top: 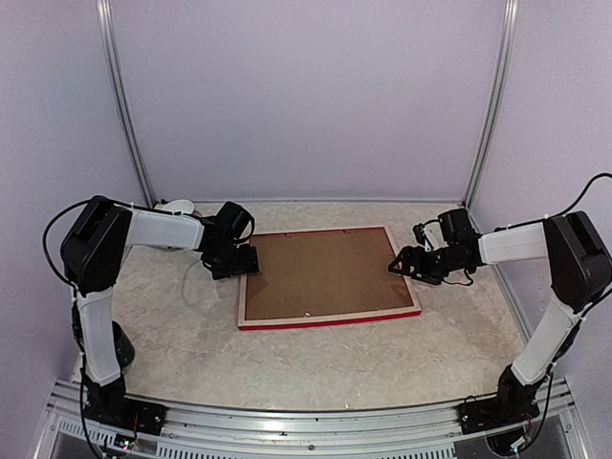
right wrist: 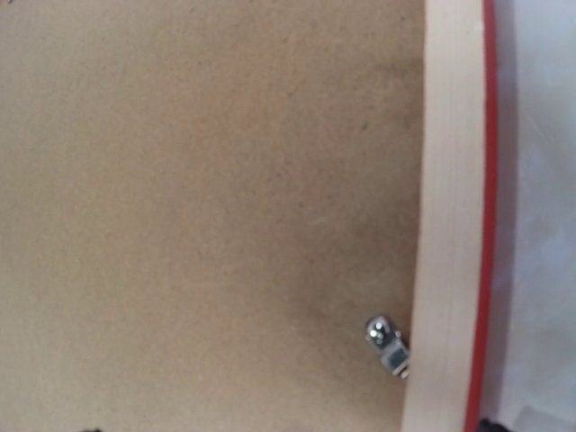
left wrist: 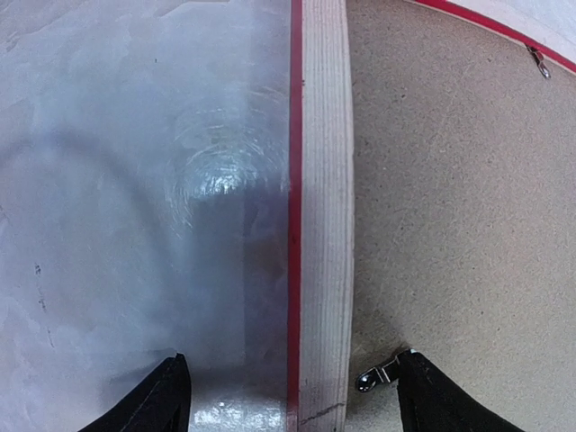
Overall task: Put the photo into the frame
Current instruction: Press the fastener onto the backboard.
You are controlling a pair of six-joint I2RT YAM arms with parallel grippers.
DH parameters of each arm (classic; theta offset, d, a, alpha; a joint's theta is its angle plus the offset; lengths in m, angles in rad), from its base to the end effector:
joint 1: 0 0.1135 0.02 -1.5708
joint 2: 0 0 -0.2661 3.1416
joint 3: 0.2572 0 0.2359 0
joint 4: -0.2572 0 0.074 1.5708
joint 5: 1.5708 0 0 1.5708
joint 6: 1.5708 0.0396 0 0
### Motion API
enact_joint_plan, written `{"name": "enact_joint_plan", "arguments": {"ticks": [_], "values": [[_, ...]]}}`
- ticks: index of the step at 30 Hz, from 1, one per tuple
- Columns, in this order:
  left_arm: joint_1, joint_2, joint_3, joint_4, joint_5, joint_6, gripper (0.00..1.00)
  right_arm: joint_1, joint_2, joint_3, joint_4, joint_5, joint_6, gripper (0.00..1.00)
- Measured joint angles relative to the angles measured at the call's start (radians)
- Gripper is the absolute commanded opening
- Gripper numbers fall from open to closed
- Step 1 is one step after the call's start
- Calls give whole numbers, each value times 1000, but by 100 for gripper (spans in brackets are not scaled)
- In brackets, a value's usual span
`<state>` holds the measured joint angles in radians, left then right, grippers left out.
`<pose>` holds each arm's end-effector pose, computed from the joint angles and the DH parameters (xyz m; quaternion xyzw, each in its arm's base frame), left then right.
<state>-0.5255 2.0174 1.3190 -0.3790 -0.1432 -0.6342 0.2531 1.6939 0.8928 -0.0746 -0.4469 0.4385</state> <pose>0.3505 -0.1967 0.1531 -0.0700 0.9649 -0.0754 0.2418 0.3102 0.0979 0.1713 0.0097 0.9199 0.3086 0.2419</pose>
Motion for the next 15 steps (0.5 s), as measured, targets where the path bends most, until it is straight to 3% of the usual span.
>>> {"name": "enact_joint_plan", "arguments": {"ticks": [15], "values": [[-3,25,33,-14,-4,8,68,0,6,27,-21,6,-7,89]]}}
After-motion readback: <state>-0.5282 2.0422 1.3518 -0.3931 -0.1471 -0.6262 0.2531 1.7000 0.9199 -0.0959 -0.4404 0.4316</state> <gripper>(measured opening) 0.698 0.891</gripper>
